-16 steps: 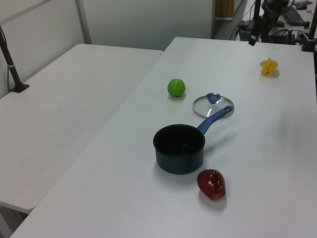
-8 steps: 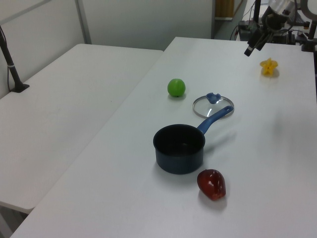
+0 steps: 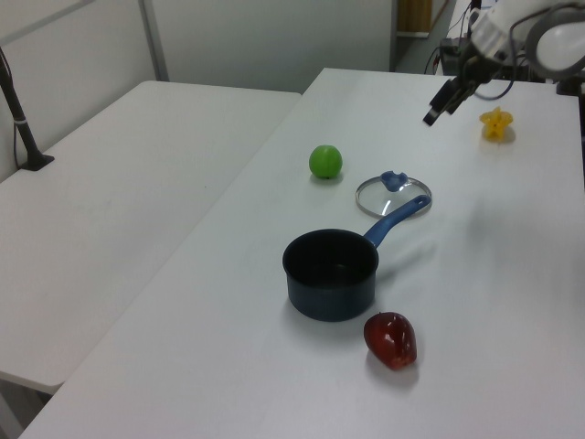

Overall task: Close lid
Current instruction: 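Move the open gripper over the blue knob of the glass lid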

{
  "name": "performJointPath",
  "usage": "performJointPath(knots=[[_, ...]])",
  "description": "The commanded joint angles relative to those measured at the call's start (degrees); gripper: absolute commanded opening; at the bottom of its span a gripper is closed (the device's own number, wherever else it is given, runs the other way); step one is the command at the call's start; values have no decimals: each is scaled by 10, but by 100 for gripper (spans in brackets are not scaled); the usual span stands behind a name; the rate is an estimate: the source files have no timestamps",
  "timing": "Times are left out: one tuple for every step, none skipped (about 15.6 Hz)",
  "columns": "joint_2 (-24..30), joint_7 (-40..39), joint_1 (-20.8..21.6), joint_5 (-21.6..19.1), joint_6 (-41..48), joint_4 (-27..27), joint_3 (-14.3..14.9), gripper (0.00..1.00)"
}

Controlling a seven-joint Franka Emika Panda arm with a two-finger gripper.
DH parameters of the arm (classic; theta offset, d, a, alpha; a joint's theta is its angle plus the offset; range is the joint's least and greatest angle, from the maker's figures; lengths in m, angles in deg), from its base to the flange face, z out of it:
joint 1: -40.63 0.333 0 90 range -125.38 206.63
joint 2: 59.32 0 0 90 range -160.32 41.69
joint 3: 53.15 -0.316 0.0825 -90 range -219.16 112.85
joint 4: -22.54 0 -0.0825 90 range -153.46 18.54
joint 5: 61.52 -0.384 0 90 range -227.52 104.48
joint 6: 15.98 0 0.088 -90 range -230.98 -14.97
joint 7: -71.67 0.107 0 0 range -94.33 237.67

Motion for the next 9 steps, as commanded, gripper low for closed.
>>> performJointPath(knots=[[-66,-3,5,-9,-54,21,-2,100],[-88,-20,5,-7,-57,30,-2,100],[-112,-46,6,-10,-62,41,-2,100],[-131,-59,5,-10,-70,47,-2,100],[-144,-61,5,-11,-83,49,-2,100],[-153,-63,5,-11,-97,49,-2,100],[-155,-65,4,-10,-101,49,-2,100],[-161,-78,4,-11,-101,49,-2,100],[-165,-90,4,-15,-102,49,-2,100]])
